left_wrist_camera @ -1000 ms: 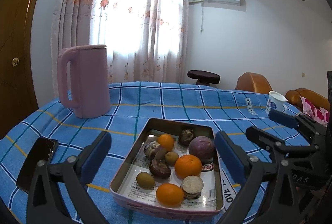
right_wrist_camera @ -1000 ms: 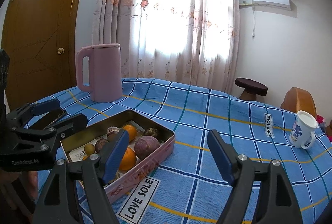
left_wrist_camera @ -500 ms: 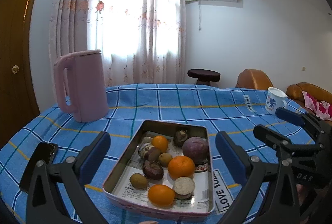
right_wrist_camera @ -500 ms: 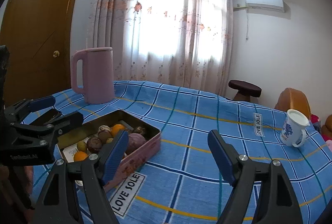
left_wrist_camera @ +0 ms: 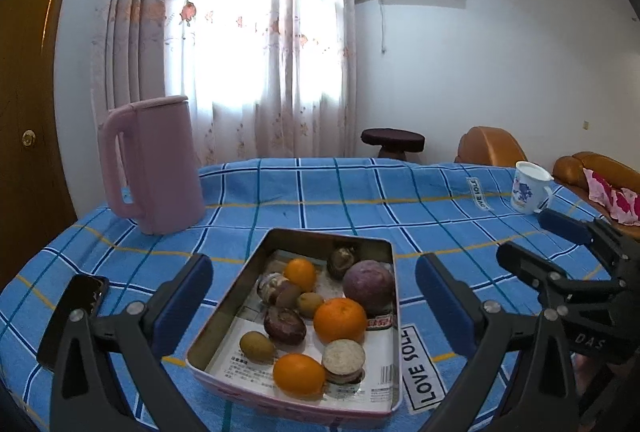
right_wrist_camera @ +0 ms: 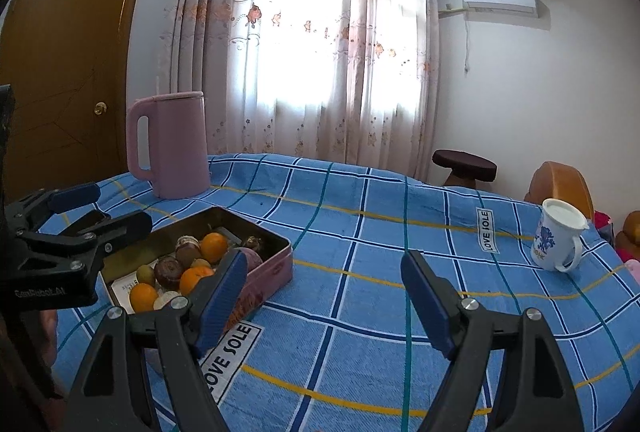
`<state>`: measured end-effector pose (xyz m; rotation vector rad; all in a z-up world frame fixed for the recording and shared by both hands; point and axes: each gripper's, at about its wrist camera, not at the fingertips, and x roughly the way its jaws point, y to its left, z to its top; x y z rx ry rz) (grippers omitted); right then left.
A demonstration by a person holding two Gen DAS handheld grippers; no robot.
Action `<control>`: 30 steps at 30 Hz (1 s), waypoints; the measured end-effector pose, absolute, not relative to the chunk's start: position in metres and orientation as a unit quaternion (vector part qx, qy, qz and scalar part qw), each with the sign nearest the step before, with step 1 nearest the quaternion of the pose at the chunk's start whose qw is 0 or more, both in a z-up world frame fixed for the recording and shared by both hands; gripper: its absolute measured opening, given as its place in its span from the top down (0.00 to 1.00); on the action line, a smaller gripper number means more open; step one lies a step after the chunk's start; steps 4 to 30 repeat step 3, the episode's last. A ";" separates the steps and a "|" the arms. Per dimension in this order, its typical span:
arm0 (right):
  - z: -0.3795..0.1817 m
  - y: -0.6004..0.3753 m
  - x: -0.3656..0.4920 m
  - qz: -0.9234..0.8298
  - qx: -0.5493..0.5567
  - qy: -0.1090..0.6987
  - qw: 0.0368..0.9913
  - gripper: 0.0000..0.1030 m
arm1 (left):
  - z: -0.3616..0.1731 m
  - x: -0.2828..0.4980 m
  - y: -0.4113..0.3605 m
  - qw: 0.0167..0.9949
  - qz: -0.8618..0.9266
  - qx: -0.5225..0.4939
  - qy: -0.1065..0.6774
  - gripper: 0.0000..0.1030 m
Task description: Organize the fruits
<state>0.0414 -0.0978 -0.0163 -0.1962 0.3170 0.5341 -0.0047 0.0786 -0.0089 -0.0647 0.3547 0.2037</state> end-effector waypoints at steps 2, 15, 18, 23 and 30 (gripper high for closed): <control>-0.017 -0.100 0.042 0.260 -0.095 0.156 0.948 0.22 | -0.009 -0.004 0.076 0.979 0.095 -0.031 0.178 0.00; -0.017 -0.101 0.043 0.259 -0.094 0.157 0.948 0.22 | -0.009 -0.004 0.075 0.979 0.093 -0.031 0.178 0.00; -0.017 -0.101 0.043 0.259 -0.094 0.157 0.948 0.22 | -0.009 -0.004 0.075 0.979 0.093 -0.031 0.178 0.00; -0.017 -0.101 0.043 0.259 -0.094 0.157 0.948 0.22 | -0.009 -0.004 0.075 0.979 0.093 -0.031 0.178 0.00; -0.017 -0.101 0.043 0.259 -0.094 0.157 0.948 0.22 | -0.009 -0.004 0.075 0.979 0.093 -0.031 0.178 0.00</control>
